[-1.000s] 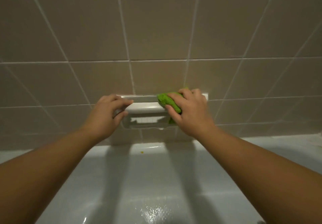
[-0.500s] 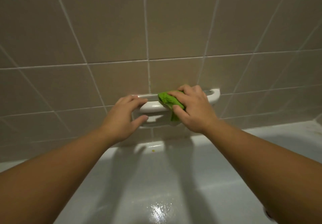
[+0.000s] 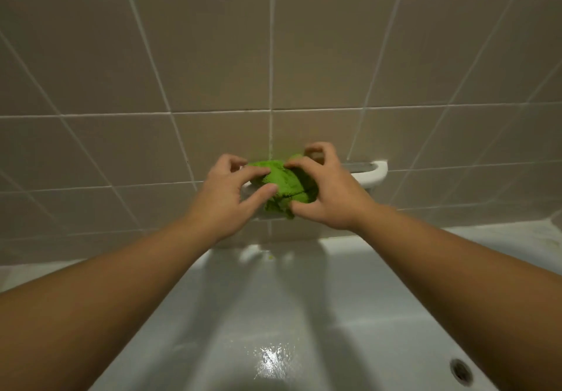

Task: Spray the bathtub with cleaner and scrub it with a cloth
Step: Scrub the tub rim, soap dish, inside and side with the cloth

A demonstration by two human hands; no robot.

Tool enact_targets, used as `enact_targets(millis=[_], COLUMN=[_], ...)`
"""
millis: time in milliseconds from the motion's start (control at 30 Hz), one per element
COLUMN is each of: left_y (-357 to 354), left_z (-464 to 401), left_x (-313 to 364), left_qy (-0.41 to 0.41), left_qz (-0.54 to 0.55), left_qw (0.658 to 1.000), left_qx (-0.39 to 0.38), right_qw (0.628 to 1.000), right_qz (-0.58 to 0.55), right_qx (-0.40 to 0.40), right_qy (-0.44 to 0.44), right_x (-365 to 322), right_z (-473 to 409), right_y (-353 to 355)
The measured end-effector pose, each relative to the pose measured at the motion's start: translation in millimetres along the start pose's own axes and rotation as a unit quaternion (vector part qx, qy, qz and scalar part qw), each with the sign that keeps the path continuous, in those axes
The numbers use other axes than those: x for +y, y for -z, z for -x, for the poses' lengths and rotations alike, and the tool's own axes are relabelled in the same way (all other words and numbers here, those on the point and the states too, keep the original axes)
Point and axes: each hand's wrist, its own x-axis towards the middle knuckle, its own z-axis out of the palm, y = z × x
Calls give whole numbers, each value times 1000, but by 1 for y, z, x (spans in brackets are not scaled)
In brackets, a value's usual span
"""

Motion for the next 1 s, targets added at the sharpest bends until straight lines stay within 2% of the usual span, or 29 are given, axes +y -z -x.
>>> enact_targets(millis=[67,200,333,433,500,600,700,833,933,1000], left_y=[-9,-34,-47,-39,-35,-36,-42,-56,-44,-31], left_z=[-5,-16,-12,0,11,21,23,32,19,13], left_x=[17,44,43,27,17,12,17,34,29,25], left_qy=[-16,-87,-82,-84,-51,56,104,102,74,105], left_qz=[-80,-190,-215,-239,-213,-96,-29,-39,-76,-68], left_qw=[996,978,973,967,975,991,988,984,989,988], left_qx=[29,-2,12,25,42,80,111,138,106,86], right_qw=[999,988,974,973,973,974,974,975,977,977], right_qz=[27,137,219,225,225,220,223,219,212,208], right_qx=[-28,-67,-53,-50,-50,-41,-40,-18,-18,-25], right_qy=[-2,-37,-12,9,16,17,16,26,33,38], right_x=[17,48,64,66,67,67,69,72,74,74], right_z=[3,9,18,19,19,19,19,19,20,19], right_y=[11,16,7,9,8,4,3,-1,-1,-1])
